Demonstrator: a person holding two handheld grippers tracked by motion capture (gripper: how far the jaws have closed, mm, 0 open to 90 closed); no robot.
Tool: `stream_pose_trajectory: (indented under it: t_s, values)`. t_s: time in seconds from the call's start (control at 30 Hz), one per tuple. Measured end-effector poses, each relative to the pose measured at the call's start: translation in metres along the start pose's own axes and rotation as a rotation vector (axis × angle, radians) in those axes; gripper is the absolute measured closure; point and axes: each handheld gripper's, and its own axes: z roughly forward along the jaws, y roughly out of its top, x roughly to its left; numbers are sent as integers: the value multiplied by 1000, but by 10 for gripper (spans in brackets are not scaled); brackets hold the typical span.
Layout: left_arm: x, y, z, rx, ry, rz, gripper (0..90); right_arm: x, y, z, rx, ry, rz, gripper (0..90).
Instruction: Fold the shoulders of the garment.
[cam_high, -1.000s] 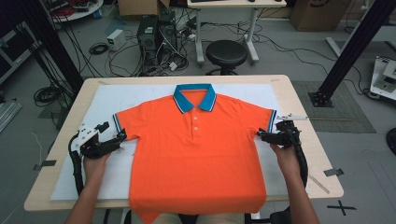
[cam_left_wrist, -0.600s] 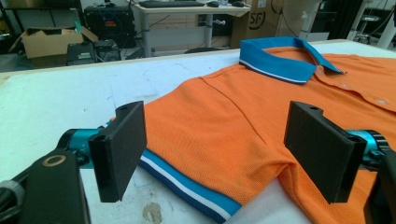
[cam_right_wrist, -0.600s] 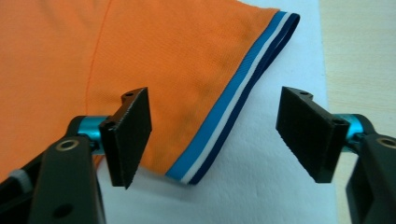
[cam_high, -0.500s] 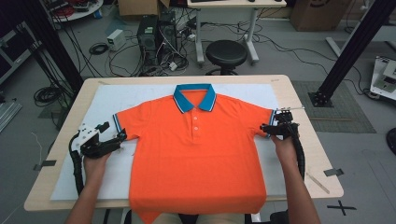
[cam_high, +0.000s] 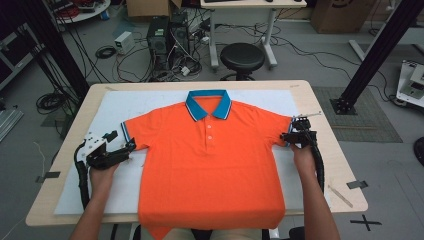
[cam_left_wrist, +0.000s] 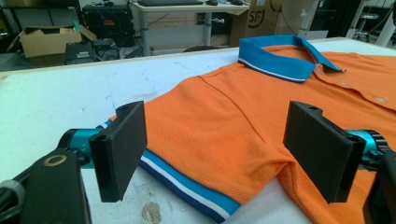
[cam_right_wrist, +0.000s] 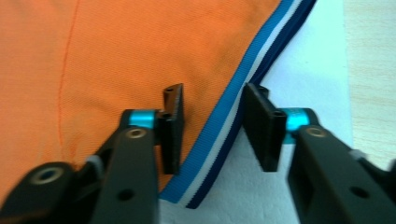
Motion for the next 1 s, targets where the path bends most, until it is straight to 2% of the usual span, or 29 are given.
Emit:
stream_pose_trajectory:
  t_s: [0.03,0.07,0.13,0.2,0.3,0.4,0.47,0.57,0.6,0.7,0.77,0.83,0.87,0.93,0.97,1.0]
  values:
    - [0,0,0,0,0,0,218,1,0,0,-1,9,-6,715]
    - [0,0,0,0,0,0,218,1,0,0,-1,9,-6,715]
    - [0,0,0,0,0,-1,218,4,1,0,0,15,-34,788]
    - [0,0,0,1,-2,-2,218,11,2,-3,-15,4,-79,816]
    - [0,0,0,1,-2,-4,220,15,4,-7,-46,11,-96,818]
    - [1,0,0,4,-3,-4,221,23,8,-16,-89,41,-122,817]
    - [1,0,0,4,-3,-4,221,32,11,-24,-125,72,-149,816]
    - [1,0,0,7,-3,-2,221,46,15,-29,-145,99,-183,815]
    - [0,0,1,6,-3,-2,221,46,15,-29,-145,99,-183,815]
    - [1,0,0,7,-4,-2,221,66,19,-28,-143,131,-224,814]
    - [1,0,0,6,-5,-3,222,69,20,-28,-142,133,-238,814]
    - [1,0,0,5,-7,-4,221,81,21,-24,-133,151,-262,813]
    - [1,0,0,5,-7,-4,221,81,21,-24,-133,151,-262,813]
    - [1,0,0,6,-10,1,221,92,21,-19,-122,189,-292,755]
    - [1,0,0,6,-11,1,222,93,22,-19,-123,201,-288,706]
    - [1,0,0,6,-11,1,221,93,22,-19,-123,201,-288,706]
